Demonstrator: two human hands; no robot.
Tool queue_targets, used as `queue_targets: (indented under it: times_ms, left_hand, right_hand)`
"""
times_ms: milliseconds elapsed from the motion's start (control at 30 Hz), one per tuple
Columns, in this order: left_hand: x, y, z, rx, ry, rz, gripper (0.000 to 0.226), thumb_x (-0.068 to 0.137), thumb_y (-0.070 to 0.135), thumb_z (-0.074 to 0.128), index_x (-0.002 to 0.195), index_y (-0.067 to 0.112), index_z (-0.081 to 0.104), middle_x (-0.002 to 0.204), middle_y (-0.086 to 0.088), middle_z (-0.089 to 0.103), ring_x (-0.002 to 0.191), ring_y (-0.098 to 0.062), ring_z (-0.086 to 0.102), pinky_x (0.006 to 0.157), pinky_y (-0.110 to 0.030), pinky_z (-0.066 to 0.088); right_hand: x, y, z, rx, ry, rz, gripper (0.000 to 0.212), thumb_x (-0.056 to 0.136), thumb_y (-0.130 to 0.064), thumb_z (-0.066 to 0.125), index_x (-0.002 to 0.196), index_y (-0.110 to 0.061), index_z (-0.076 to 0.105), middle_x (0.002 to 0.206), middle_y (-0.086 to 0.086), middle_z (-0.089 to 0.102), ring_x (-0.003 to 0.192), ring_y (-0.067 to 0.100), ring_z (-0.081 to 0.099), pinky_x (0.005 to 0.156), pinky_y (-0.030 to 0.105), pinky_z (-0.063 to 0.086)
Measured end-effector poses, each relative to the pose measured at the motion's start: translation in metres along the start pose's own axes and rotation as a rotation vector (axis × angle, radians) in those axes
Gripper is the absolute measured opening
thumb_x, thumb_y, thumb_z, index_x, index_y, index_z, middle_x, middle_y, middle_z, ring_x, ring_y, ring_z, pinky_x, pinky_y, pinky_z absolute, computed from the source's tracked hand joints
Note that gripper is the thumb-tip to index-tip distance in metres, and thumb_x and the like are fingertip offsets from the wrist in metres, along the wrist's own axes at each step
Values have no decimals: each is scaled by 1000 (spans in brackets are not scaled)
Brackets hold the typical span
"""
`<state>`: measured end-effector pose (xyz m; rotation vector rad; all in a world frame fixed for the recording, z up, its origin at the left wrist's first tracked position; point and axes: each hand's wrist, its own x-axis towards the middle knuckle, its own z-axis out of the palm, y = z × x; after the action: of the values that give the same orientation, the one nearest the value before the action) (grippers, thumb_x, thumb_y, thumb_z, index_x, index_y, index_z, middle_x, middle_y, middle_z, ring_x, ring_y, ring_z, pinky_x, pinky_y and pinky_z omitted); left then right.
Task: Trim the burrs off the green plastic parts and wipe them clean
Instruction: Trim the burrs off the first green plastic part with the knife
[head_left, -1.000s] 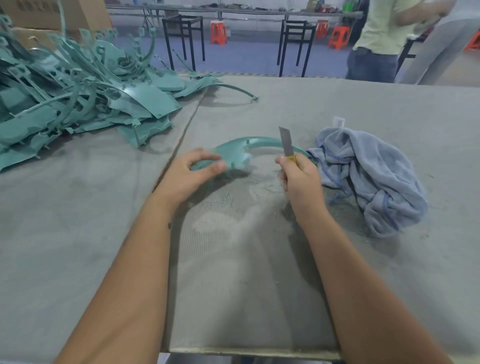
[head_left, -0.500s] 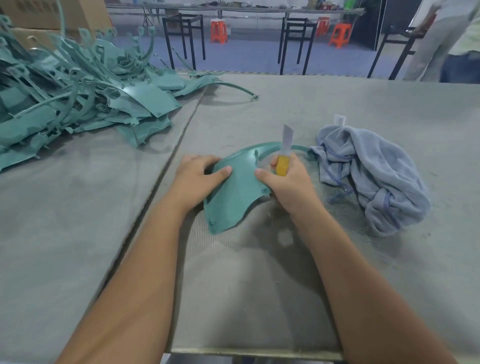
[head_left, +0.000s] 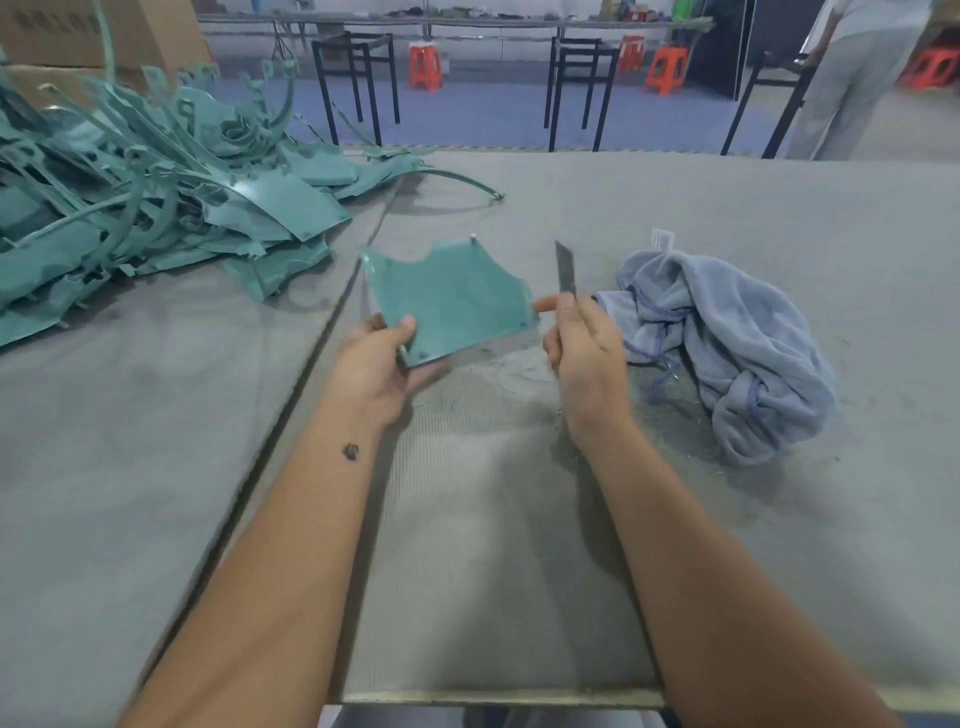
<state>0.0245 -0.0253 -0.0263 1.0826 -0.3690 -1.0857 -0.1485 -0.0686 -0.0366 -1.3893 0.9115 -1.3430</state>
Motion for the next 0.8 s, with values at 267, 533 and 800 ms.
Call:
queue_targets:
  times_ms: [267,533,800]
  left_hand:
    - [-4,-20,17,-200,-139,-36,28,102,1,34,125,3,50,116,-18,64,83,-27,69,53,-34,58]
    - [-1,-20,17,-348,-188,-79,19,102,12,44,108,6,61,90,-11,75,77,-21,73,61,-31,60]
    - [-4,-23,18,-347,-207,-30,22,103,8,39,103,3,60,84,-11,75,72,-19,73,55,-27,58]
  right_hand:
    - [-7,-3,10,20,-217,138,33,101,-22,49,68,-18,47,60,-2,44,44,4,32,44,14,27]
    - [-15,-1,16,-199,-460,60,20,98,-11,54,81,-8,65,48,-4,42,44,4,35,50,16,33]
    - [-14,6,15,-211,-433,47,29,99,-13,53,71,-16,58,53,0,56,39,3,42,44,15,35]
